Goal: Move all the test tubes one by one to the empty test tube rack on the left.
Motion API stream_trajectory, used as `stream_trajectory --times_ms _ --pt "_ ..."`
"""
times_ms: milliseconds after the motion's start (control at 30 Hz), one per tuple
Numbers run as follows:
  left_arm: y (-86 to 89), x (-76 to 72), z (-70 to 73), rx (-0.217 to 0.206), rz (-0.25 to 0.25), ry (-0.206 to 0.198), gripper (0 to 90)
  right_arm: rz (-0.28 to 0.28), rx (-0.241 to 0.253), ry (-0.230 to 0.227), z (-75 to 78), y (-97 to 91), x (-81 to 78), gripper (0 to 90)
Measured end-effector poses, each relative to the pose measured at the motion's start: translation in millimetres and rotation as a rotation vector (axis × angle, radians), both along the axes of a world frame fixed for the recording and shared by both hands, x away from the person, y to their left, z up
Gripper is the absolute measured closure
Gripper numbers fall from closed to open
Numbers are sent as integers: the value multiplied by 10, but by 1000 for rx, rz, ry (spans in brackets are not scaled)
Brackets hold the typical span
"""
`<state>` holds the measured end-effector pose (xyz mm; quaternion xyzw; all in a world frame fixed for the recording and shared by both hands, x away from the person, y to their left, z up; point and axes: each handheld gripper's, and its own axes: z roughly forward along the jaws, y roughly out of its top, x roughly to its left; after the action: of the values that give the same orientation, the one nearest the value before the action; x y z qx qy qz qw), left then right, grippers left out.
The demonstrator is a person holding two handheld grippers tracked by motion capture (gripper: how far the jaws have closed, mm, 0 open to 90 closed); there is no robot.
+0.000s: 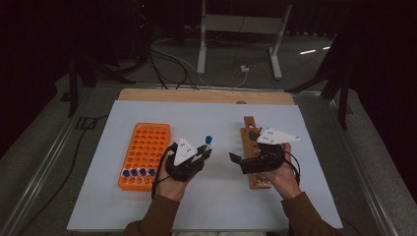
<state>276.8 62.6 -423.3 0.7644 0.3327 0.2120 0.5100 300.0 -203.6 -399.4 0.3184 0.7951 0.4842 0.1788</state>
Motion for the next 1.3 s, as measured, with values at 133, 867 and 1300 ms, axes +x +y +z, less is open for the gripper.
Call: stream_trajectory --times_ms 133,867,1300 --pt "84 -5 55 -11 13 -14 782 -7 -4 6 -47 -40 17 25" --pt "775 -38 296 -50 118 -79 782 -88 6 24 -141 -243 42 0" --pt "1305 -116 289 -48 215 -96 781 -109 15 23 -151 -335 32 0"
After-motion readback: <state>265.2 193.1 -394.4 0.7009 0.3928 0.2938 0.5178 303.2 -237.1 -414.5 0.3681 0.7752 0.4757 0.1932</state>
